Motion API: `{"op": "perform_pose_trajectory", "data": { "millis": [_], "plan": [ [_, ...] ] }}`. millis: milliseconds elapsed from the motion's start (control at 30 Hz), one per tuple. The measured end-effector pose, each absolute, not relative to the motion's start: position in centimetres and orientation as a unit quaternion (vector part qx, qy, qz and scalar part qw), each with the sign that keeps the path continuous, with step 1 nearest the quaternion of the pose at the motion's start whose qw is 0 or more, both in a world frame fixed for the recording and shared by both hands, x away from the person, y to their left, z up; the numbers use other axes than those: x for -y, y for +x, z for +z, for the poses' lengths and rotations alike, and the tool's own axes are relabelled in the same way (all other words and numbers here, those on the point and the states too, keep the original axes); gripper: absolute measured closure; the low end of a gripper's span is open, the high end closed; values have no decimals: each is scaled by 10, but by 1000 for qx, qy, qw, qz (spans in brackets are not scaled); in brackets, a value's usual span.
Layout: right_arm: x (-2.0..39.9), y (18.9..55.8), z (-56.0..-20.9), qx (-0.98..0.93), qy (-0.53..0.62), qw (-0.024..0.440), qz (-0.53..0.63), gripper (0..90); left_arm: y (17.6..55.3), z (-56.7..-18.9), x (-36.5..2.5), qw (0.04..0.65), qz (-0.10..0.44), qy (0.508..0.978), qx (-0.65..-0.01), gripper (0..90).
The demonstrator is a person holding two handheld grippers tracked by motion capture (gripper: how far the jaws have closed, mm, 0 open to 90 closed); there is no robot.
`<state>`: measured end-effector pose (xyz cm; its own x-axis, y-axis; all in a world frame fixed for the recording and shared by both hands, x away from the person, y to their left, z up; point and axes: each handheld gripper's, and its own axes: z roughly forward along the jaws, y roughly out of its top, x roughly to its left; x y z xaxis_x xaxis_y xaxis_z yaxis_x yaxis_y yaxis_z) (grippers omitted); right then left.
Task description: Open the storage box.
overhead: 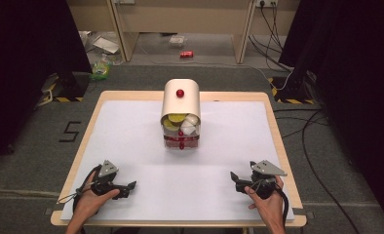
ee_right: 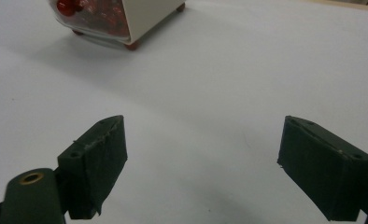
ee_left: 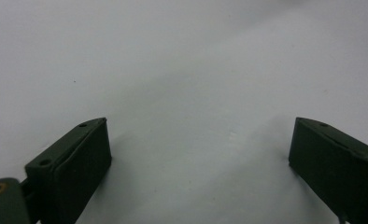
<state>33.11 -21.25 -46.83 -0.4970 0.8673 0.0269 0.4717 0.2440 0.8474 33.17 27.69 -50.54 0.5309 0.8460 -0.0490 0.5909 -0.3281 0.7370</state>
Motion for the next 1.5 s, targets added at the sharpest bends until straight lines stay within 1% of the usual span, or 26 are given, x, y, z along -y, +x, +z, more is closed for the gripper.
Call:
{"op": "perform_pose_trajectory", "data": {
  "millis": [233,300,333,633,1000,1100,1267,1500],
  "plan": [
    [203,336,-458,-752,434,241,434,182,332,-506,-276,362,177,797,-450,42],
    [200,337,-455,-752,431,241,437,189,332,-506,-276,362,177,797,-450,42],
    [198,338,-453,-752,429,240,439,207,332,-506,-276,362,178,797,-450,42],
    [185,343,-440,-754,415,240,449,229,331,-506,-275,360,180,798,-449,39],
    [162,355,-422,-757,394,237,465,255,331,-506,-276,361,178,798,-449,38],
    [155,357,-414,-759,384,236,470,280,331,-506,-276,360,178,798,-449,38],
    [137,365,-403,-759,368,231,485,289,331,-506,-276,359,179,798,-449,38],
    [120,368,-398,-771,345,227,485,318,331,-506,-276,359,179,798,-449,38]
  ]
}}
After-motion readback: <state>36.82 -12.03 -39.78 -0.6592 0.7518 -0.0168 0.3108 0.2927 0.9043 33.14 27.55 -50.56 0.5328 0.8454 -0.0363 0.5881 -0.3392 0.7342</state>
